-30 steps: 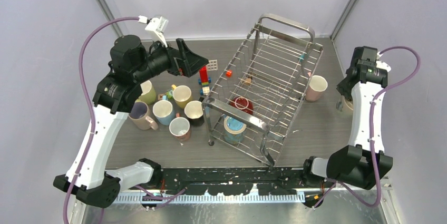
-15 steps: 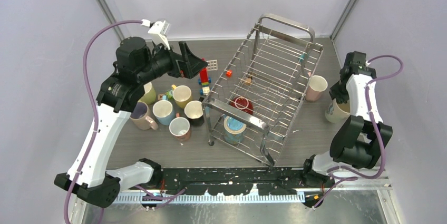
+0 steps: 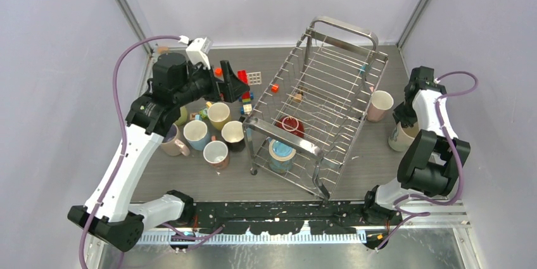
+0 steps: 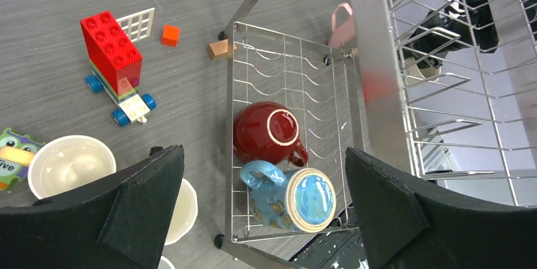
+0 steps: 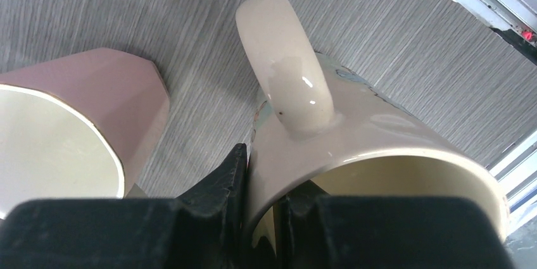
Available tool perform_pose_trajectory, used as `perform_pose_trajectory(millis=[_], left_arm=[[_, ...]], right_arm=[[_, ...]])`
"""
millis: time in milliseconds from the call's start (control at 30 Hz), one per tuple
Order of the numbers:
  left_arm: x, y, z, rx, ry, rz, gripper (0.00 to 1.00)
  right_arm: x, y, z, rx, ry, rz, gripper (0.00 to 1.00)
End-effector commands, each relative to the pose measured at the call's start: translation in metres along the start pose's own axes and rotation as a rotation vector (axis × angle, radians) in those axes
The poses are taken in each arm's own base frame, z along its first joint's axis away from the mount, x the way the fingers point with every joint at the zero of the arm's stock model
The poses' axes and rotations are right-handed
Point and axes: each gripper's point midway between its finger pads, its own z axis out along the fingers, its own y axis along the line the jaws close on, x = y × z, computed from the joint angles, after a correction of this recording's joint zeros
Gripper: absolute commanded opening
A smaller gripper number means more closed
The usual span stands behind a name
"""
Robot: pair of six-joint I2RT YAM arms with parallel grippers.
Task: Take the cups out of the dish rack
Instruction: Place the cup at the corner of the board.
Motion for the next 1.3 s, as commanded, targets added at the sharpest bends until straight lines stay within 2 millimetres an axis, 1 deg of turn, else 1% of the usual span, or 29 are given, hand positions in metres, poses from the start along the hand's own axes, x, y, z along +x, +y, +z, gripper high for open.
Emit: perform_pose_trajectory(millis=[0, 233, 333, 500, 567, 667, 800, 933, 1000, 1133, 1200, 1233, 1267], left_arm=[[-0.004, 0.003, -0.001, 0.003, -0.036, -0.006, 1.00], [0.015, 0.007, 0.012, 0.031, 0.019, -0.051, 1.00], [0.020, 0.005, 0.017, 0.051, 0.042, -0.063, 1.00], [0.033, 0.003, 0.027, 0.094, 0.090, -0.108, 1.00], [0.038, 0.004, 0.031, 0.101, 0.103, -0.121, 1.00], [0.044, 0.004, 0.035, 0.112, 0.123, -0.132, 1.00], [0.050, 0.005, 0.041, 0.125, 0.148, -0.145, 1.00], [0.057, 0.006, 0.046, 0.137, 0.171, -0.164, 1.00], [0.061, 0.007, 0.048, 0.138, 0.181, -0.174, 1.00], [0.069, 0.009, 0.052, 0.137, 0.203, -0.183, 1.00], [0.073, 0.008, 0.053, 0.140, 0.217, -0.184, 1.00], [0.077, 0.008, 0.053, 0.139, 0.226, -0.186, 1.00], [0.080, 0.008, 0.053, 0.136, 0.235, -0.186, 1.00]], right_arm=[[-0.020, 0.000, -0.001, 0.016, -0.080, 0.029, 0.01], [-0.016, 0.002, 0.007, 0.022, -0.054, 0.020, 0.10], [-0.017, 0.002, 0.005, 0.018, -0.055, 0.022, 0.20], [-0.019, 0.004, -0.004, -0.010, -0.068, 0.030, 0.41], [-0.020, 0.005, -0.007, -0.020, -0.072, 0.032, 0.46], [-0.020, 0.006, -0.012, -0.034, -0.072, 0.033, 0.51], [-0.025, 0.005, -0.032, -0.069, -0.102, 0.042, 0.60], [-0.028, 0.003, -0.061, -0.130, -0.148, 0.056, 0.70], [-0.029, 0.001, -0.074, -0.159, -0.169, 0.061, 0.76], [-0.026, 0.001, -0.098, -0.234, -0.196, 0.068, 0.83], [-0.023, 0.001, -0.111, -0.278, -0.209, 0.072, 0.92], [-0.021, 0.002, -0.116, -0.302, -0.213, 0.072, 0.98], [-0.020, 0.003, -0.122, -0.325, -0.222, 0.074, 1.00]])
